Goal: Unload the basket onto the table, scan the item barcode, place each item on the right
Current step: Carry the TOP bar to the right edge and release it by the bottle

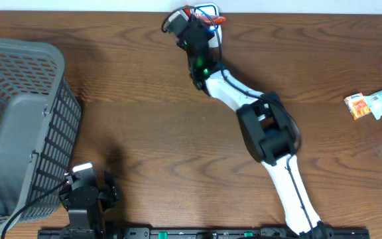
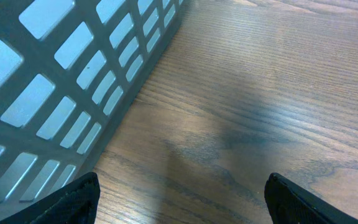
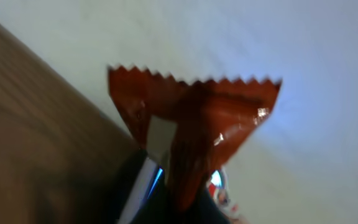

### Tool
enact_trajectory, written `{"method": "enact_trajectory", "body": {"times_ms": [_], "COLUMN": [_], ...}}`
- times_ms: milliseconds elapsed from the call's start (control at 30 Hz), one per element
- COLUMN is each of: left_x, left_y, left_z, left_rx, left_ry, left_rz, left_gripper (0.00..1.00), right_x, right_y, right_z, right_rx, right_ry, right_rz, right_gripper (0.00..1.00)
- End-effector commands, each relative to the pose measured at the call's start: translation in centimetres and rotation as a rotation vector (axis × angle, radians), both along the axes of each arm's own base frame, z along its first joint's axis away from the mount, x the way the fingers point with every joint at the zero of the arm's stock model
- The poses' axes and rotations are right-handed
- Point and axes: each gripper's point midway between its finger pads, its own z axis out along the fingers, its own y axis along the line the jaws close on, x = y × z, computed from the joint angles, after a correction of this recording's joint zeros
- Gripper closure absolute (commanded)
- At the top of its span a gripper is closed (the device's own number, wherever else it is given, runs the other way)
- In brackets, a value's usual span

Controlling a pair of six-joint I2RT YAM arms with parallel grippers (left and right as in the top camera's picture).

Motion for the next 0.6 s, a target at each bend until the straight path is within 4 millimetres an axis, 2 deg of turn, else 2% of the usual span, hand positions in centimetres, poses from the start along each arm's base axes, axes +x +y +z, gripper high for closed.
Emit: {"method": "enact_trajectory", "body": {"times_ms": [0,133,233,467,567], "left_x": [-0.5,-0.5,-0.5,-0.5,-0.5], "left_y": [0.1,0.1,0.1,0.1,0.1], "left_z": [-0.9,-0.9,-0.9,-0.9,-0.9], "left_rx": [0.002,0.002,0.002,0.002,0.002], "left_ry": [0.036,0.035,0.036,0.035,0.036], "left_rz": [0.009,0.009,0.008,0.009,0.008], "left_gripper": [0.15,0.15,0.15,0.15,0.15], "right_x": [-1.7,-4.9,-7.2,-11.0,-11.8], "right_y": [-2.2,-6.1,-10.3,-23.8,-28.8], "right_z": [10.4,11.0,10.7,8.2,7.0], "right_rx": [-0.025,-0.135,-0.187,-0.215,-0.096], "right_ry": [-0.051,0.150,0.285,0.503,0.533], "right_rz": [-0.067,-0.122,-0.201,-0.591,-0.749], "right_gripper": [0.99,0.99,0.99,0.99,0.99]}}
